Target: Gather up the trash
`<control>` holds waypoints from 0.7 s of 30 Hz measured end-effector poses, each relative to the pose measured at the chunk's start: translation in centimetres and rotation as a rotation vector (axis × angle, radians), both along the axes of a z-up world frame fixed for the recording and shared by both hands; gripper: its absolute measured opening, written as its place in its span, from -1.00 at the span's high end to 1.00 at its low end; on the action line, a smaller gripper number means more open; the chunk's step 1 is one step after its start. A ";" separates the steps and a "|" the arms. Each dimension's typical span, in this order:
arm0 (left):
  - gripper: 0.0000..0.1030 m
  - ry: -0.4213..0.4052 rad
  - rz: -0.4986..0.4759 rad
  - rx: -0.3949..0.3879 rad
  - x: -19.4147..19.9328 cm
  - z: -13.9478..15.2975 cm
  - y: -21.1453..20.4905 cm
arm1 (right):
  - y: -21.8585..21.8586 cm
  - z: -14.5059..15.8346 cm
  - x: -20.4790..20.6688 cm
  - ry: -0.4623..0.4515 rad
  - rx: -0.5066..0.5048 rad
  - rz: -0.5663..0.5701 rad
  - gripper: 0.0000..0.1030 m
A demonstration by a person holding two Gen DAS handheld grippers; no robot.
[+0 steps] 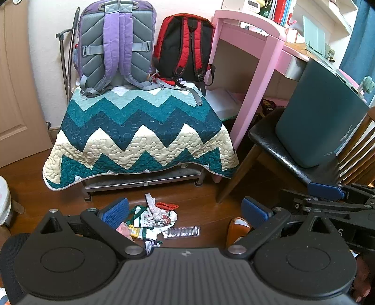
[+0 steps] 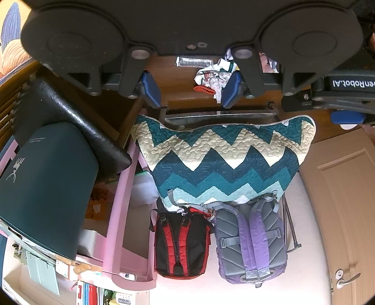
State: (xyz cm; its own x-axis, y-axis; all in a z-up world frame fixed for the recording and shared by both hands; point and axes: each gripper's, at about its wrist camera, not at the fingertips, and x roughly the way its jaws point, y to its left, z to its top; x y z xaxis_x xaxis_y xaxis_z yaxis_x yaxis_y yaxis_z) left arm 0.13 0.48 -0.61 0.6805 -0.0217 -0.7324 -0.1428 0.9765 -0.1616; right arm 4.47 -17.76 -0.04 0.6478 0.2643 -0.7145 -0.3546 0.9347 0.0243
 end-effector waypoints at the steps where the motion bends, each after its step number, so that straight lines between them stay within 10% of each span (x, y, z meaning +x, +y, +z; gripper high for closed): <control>1: -1.00 0.001 0.001 -0.002 0.0 0.0 0.0 | 0.0 0.0 0.1 0.004 0.001 0.002 -0.13; 21: -1.00 0.033 0.015 -0.040 0.1 -0.7 0.7 | 0.6 -0.8 0.8 0.048 -0.011 0.034 -0.13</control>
